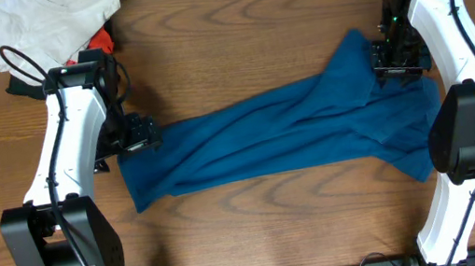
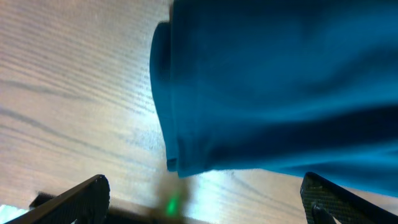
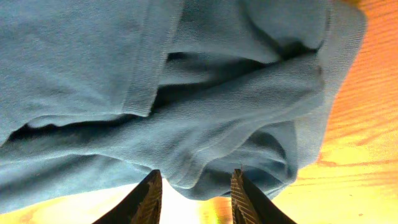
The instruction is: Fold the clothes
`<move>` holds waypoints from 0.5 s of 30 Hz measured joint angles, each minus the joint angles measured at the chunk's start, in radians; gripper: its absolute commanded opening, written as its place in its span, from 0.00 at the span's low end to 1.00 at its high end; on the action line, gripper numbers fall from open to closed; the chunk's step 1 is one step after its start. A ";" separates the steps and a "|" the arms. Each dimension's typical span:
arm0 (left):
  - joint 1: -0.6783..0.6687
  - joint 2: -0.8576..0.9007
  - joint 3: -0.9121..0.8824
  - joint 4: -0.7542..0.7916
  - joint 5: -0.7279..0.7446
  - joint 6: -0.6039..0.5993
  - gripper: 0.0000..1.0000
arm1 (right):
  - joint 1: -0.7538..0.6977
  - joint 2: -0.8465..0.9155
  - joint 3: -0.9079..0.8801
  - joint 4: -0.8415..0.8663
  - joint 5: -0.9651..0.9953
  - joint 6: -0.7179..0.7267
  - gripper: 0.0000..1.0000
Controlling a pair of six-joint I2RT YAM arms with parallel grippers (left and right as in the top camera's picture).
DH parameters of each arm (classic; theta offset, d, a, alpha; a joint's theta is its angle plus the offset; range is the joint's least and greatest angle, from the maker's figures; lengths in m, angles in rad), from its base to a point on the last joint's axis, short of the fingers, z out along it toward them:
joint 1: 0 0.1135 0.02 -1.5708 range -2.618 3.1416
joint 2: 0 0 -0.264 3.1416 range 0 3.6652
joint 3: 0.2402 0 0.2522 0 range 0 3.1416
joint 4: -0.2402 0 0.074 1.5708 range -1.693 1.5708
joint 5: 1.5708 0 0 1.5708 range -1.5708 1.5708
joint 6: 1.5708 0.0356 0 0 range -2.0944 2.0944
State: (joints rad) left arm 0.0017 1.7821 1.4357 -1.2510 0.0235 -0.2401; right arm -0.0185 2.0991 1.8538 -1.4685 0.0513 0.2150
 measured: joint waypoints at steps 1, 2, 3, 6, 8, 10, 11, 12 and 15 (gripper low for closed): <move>0.000 0.000 0.000 0.006 0.000 -0.002 0.98 | 0.000 0.000 0.000 0.001 -0.011 -0.006 0.41; 0.000 0.000 0.000 0.010 0.000 -0.003 0.98 | 0.000 0.000 0.000 0.003 -0.020 -0.010 0.43; 0.000 0.000 0.000 0.014 0.006 -0.004 0.98 | 0.000 0.000 0.000 0.005 -0.029 -0.018 0.44; 0.000 0.000 -0.004 0.042 0.054 0.001 0.98 | 0.000 0.000 0.000 0.034 -0.047 -0.029 0.46; -0.002 0.000 -0.015 0.063 0.087 0.005 0.98 | 0.000 0.000 0.000 0.050 -0.058 -0.033 0.48; -0.006 0.000 -0.038 0.086 0.118 0.008 0.98 | 0.000 0.000 0.000 0.056 -0.066 -0.036 0.50; -0.010 0.000 -0.053 0.098 0.131 0.008 0.98 | 0.000 0.000 0.000 0.057 -0.072 -0.037 0.50; -0.013 0.000 -0.066 0.109 0.140 0.009 0.98 | 0.000 0.000 -0.002 0.062 -0.079 -0.037 0.51; -0.024 0.000 -0.106 0.154 0.167 0.009 0.98 | 0.000 0.000 -0.028 0.100 -0.112 -0.040 0.51</move>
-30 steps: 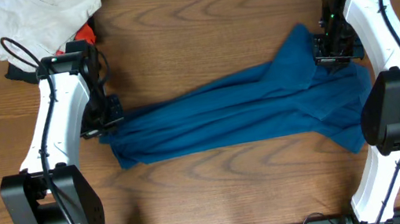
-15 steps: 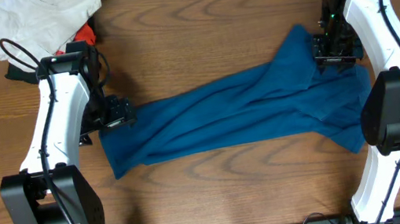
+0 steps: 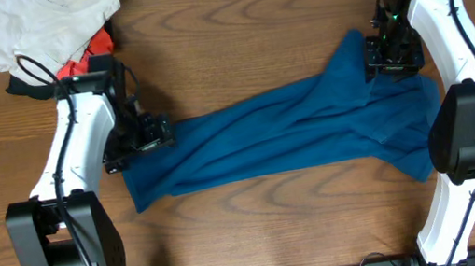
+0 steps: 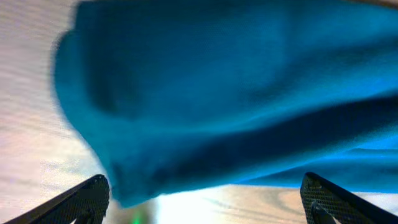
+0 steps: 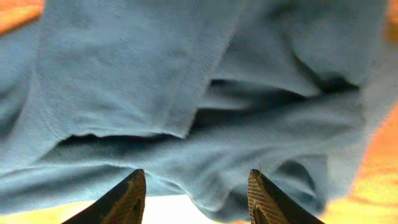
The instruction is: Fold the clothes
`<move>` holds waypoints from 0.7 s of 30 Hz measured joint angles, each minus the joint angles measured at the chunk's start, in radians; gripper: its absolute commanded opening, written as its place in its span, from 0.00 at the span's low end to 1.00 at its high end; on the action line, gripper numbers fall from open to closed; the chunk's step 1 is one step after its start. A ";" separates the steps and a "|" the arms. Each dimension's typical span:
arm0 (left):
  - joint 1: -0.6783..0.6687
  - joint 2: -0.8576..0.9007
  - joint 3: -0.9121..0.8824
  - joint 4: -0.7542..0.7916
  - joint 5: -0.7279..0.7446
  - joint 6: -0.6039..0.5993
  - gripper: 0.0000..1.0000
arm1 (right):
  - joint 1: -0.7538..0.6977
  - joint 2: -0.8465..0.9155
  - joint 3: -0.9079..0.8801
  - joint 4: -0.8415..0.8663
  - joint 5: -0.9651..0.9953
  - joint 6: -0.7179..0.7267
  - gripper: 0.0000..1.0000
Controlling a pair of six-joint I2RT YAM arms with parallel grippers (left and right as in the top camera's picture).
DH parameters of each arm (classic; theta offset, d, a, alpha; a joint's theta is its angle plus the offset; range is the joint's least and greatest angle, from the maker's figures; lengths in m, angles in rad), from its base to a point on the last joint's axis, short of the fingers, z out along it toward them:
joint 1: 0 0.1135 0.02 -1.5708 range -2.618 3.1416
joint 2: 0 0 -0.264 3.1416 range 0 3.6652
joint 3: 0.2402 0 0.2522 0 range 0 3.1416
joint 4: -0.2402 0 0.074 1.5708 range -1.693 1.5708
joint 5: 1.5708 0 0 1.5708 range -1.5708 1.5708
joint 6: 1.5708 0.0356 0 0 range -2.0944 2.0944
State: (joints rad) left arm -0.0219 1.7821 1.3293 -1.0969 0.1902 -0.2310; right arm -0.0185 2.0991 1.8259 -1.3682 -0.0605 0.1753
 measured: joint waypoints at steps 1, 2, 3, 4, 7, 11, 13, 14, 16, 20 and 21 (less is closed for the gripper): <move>-0.003 0.000 -0.013 0.017 0.013 0.000 0.98 | 0.000 0.000 -0.015 0.016 -0.014 0.000 0.51; -0.006 0.000 -0.023 0.033 0.021 0.000 0.98 | 0.000 0.000 -0.034 0.036 -0.027 0.000 0.50; -0.007 0.000 -0.034 0.048 0.029 0.000 0.98 | 0.000 0.000 -0.058 0.056 -0.043 0.000 0.49; -0.008 0.001 -0.043 0.061 0.036 -0.001 0.99 | 0.000 0.000 -0.084 0.079 -0.055 0.001 0.49; -0.008 0.002 -0.061 0.083 0.047 -0.001 0.99 | 0.000 0.000 -0.170 0.161 -0.092 0.003 0.48; -0.008 0.002 -0.075 0.100 0.051 0.000 0.99 | 0.000 0.000 -0.238 0.235 -0.126 0.003 0.45; -0.008 0.002 -0.078 0.113 0.051 -0.001 0.99 | 0.000 0.000 -0.258 0.266 -0.135 0.003 0.42; -0.008 0.002 -0.078 0.116 0.051 -0.001 0.99 | 0.000 0.000 -0.264 0.276 -0.139 0.003 0.41; -0.008 0.002 -0.078 0.122 0.051 -0.001 0.99 | 0.000 0.000 -0.269 0.289 -0.145 0.004 0.41; -0.008 0.002 -0.078 0.127 0.051 -0.001 1.00 | 0.000 0.000 -0.281 0.314 -0.150 0.003 0.32; -0.008 0.002 -0.078 0.129 0.051 -0.001 1.00 | 0.000 0.000 -0.287 0.324 -0.151 0.002 0.28</move>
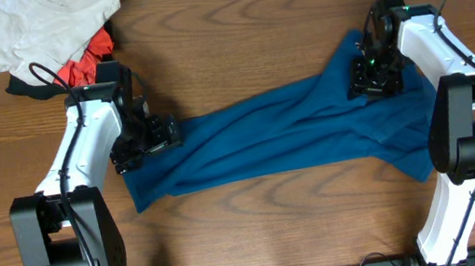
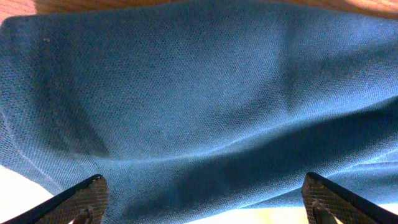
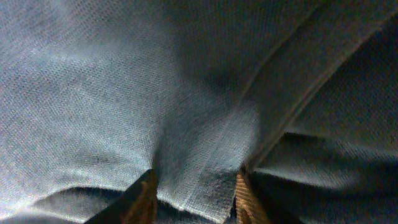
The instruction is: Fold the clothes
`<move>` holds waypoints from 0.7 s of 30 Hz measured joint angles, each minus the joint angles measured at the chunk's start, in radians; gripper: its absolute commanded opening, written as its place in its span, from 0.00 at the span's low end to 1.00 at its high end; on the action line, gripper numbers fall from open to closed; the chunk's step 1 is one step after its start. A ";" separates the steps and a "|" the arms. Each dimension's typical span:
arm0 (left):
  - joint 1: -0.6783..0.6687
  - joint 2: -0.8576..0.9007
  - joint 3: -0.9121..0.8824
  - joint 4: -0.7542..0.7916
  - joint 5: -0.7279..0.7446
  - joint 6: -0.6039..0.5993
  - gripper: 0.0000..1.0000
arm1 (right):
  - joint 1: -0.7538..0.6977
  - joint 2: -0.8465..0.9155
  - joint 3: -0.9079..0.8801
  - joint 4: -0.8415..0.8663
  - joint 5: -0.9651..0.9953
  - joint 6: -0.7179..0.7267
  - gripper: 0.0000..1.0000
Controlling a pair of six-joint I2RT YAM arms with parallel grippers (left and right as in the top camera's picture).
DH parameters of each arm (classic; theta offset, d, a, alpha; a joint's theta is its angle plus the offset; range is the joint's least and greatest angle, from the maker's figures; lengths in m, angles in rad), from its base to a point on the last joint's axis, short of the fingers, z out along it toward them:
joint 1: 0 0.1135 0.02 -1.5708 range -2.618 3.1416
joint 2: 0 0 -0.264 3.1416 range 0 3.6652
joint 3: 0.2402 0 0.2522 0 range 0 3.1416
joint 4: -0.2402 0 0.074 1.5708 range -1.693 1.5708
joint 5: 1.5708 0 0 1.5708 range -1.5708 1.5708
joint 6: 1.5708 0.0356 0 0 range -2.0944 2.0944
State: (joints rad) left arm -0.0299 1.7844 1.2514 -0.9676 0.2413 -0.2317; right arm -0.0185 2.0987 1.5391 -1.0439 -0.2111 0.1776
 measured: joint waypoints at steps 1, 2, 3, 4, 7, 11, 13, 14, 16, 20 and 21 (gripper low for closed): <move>0.000 0.000 0.000 0.002 0.000 0.000 0.99 | 0.000 0.000 -0.008 0.010 -0.001 0.002 0.23; 0.000 0.000 0.000 0.003 0.000 0.000 1.00 | 0.000 0.000 -0.016 0.018 -0.002 0.006 0.18; 0.000 0.000 0.000 0.003 0.000 0.000 1.00 | 0.000 0.000 -0.023 0.023 -0.003 0.007 0.13; 0.000 0.000 0.000 0.003 0.000 0.000 1.00 | 0.000 0.000 -0.030 0.027 -0.003 0.008 0.10; 0.000 0.000 0.000 0.003 0.000 0.000 1.00 | 0.000 0.000 -0.037 0.034 -0.002 0.023 0.01; 0.000 0.000 0.000 0.003 0.000 0.000 0.99 | -0.005 0.000 -0.037 0.027 0.015 0.035 0.01; 0.000 0.000 0.000 0.003 0.000 0.000 1.00 | -0.011 0.000 -0.034 0.009 0.032 0.038 0.01; 0.000 0.000 0.000 0.003 0.000 0.000 1.00 | -0.015 0.000 -0.027 -0.011 0.048 0.039 0.01; 0.000 0.000 0.000 0.005 0.000 0.000 1.00 | -0.017 0.000 -0.011 -0.042 0.069 0.042 0.01; 0.000 0.000 0.000 0.007 0.000 0.000 1.00 | -0.017 0.000 0.053 -0.117 0.105 0.042 0.01; 0.000 0.000 0.000 0.008 0.000 0.000 1.00 | -0.017 0.000 0.075 -0.134 0.112 0.042 0.01</move>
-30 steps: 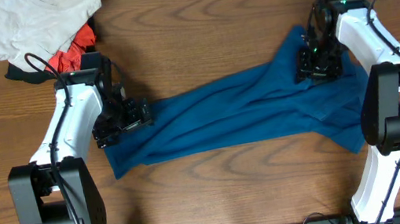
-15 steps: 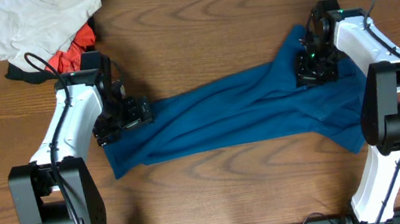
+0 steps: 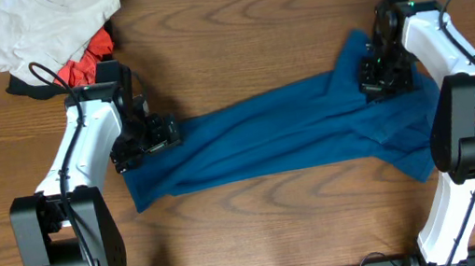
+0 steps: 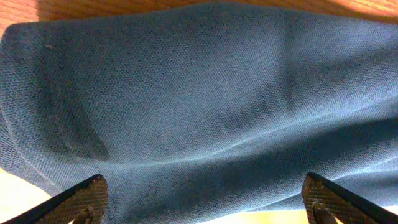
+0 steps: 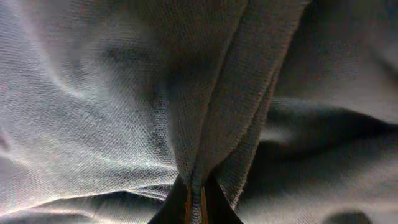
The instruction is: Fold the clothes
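Note:
A dark blue garment [image 3: 276, 137] lies stretched in a crumpled band across the wooden table [image 3: 263, 242]. My left gripper [image 3: 146, 139] is down on its upper left end. In the left wrist view the gripper [image 4: 202, 208] is open, its fingertips [image 4: 84, 198] far apart with blue cloth [image 4: 186, 106] spread between them. My right gripper [image 3: 380, 79] is at the garment's upper right peak. In the right wrist view that gripper [image 5: 194, 200] is shut on a raised fold of the cloth [image 5: 217, 118].
A heap of other clothes sits in the back left corner: a white piece [image 3: 51, 24] on top, with red [image 3: 82, 69] and black cloth under it, close behind my left arm. The table's front strip shows bare wood.
My right gripper, then open astride a ridge of the blue cloth, is now shut on that fold and stands slightly further right. The left gripper has not moved.
My left gripper was open at the garment's left edge and my right open over its right end. Both then shifted inward onto the cloth. The left rests open on the upper left end, and the right has pinched a fold.

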`<move>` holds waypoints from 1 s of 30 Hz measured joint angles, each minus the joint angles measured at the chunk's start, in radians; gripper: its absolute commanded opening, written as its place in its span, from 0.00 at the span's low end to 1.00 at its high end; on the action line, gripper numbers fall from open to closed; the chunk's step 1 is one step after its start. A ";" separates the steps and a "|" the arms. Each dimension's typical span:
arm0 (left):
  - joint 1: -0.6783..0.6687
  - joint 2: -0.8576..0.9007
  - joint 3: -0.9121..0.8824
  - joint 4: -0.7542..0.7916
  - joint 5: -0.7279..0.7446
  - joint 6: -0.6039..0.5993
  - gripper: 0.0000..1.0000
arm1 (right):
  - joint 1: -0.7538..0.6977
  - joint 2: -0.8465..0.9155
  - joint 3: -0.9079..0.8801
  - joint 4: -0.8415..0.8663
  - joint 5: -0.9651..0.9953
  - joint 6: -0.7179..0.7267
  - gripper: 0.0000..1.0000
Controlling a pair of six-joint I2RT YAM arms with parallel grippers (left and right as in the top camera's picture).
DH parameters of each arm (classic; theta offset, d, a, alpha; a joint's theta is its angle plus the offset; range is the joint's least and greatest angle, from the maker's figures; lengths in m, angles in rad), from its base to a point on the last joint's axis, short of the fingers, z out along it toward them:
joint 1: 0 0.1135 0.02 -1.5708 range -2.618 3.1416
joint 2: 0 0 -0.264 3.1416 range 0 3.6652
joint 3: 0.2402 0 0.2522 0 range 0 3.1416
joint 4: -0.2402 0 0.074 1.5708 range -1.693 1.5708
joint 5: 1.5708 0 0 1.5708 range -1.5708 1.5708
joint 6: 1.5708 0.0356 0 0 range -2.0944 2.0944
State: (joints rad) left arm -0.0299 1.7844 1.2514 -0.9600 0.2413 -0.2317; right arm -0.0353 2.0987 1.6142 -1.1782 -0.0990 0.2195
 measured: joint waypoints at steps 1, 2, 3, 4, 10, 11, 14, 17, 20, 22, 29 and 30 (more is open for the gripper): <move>0.000 0.000 0.000 0.000 0.000 0.000 1.00 | 0.000 0.000 0.016 -0.011 0.004 0.000 0.01; 0.000 0.000 0.000 0.000 0.000 0.000 1.00 | 0.000 0.000 0.031 -0.021 0.007 0.000 0.01; 0.000 0.000 0.000 0.000 0.000 0.000 1.00 | 0.000 0.000 0.046 -0.031 0.010 0.000 0.01; 0.000 0.000 0.000 0.000 0.000 0.000 1.00 | 0.000 0.000 0.057 -0.039 0.011 0.000 0.01; 0.000 0.000 0.000 0.000 0.000 0.000 1.00 | 0.000 0.000 0.102 -0.090 0.019 0.000 0.01; 0.000 0.000 0.000 0.000 0.000 0.000 1.00 | 0.000 0.000 0.106 -0.103 0.021 0.000 0.01; 0.000 0.000 0.000 0.000 0.000 0.000 1.00 | 0.000 0.000 0.110 -0.150 0.025 0.000 0.01; 0.000 0.000 0.000 0.000 0.000 0.000 1.00 | 0.000 0.000 0.111 -0.206 0.044 0.000 0.01; 0.000 0.000 0.000 0.000 0.000 0.000 1.00 | 0.000 0.000 0.111 -0.262 0.074 0.000 0.01; 0.000 0.000 0.000 0.000 0.000 0.000 1.00 | 0.000 0.000 0.111 -0.290 0.091 0.000 0.01; 0.000 0.000 0.000 0.000 0.000 0.000 1.00 | 0.000 0.000 0.112 -0.357 0.208 0.051 0.01; 0.000 0.000 0.000 0.000 0.000 0.000 1.00 | 0.000 0.000 0.112 -0.364 0.223 0.059 0.01</move>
State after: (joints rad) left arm -0.0299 1.7844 1.2514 -0.9600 0.2413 -0.2317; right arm -0.0353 2.0987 1.7264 -1.5421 0.1242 0.2787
